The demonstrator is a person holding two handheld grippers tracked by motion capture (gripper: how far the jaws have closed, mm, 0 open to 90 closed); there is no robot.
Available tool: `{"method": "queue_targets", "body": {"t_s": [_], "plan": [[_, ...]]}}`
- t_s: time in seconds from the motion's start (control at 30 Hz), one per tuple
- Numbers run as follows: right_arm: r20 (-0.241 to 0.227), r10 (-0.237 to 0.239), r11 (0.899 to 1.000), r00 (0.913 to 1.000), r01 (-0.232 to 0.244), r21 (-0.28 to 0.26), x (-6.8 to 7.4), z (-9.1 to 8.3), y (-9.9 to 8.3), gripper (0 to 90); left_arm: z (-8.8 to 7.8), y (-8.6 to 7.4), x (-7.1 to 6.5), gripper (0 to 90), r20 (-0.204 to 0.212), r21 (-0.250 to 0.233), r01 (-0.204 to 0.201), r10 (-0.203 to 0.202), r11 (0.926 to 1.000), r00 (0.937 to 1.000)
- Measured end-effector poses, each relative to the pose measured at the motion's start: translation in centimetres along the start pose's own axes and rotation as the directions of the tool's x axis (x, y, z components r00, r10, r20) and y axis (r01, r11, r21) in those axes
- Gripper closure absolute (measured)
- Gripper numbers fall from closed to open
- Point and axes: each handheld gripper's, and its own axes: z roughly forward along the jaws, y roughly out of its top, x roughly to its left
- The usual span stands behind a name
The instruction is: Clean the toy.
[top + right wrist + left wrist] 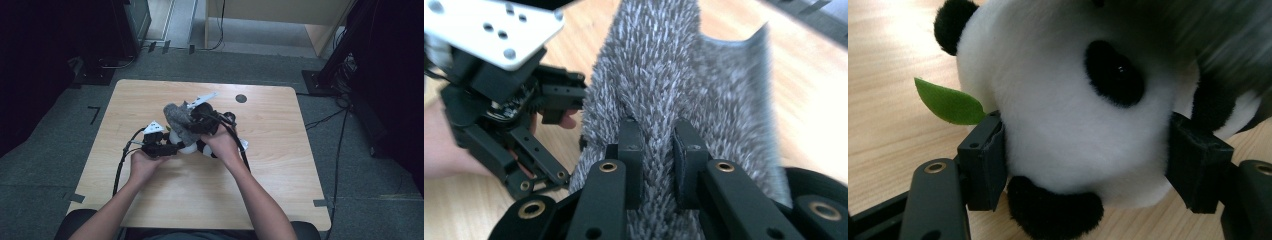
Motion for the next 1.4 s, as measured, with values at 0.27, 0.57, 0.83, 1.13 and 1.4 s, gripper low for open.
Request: {"method": "queue_targets", "body": {"t_s": [0.27, 0.57, 0.83, 1.13, 1.4], "plan": [[-0.028, -0.037, 0.999, 0.9989, 0.038, 0.037, 0.5, 2.2, -1.2, 78.3, 0.2, 0.0, 0.1, 28.3, -0.007, 0.001, 0.010, -0.010, 1.0000, 0.9999], [-0.067, -0.048, 0.996, 0.9966, 0.053, 0.077, 0.3, 1.7, -3.3, 79.9, 0.4, 0.1, -0.1, 31.4, -0.023, 0.019, -0.019, 0.020, 0.9996, 0.9995], [-0.092, -0.008, 0.996, 0.9958, 0.016, 0.085, -0.7, 0.3, -5.0, 80.9, 0.4, 0.1, 0.0, 33.6, -0.014, 0.014, -0.003, 0.004, 0.9999, 0.9999], [-0.050, -0.015, 0.990, 0.9987, 0.022, 0.140, -0.9, -1.8, -6.3, 81.1, 0.5, 0.1, -0.1, 34.3, -0.016, 0.015, -0.012, 0.012, 0.9998, 0.9998], [-0.014, 0.038, 0.993, 0.9992, -0.036, 0.111, -2.6, -3.6, -6.8, 81.1, 0.7, 0.1, -0.3, 34.4, -0.027, 0.018, -0.033, 0.033, 0.9993, 0.9991]]}}
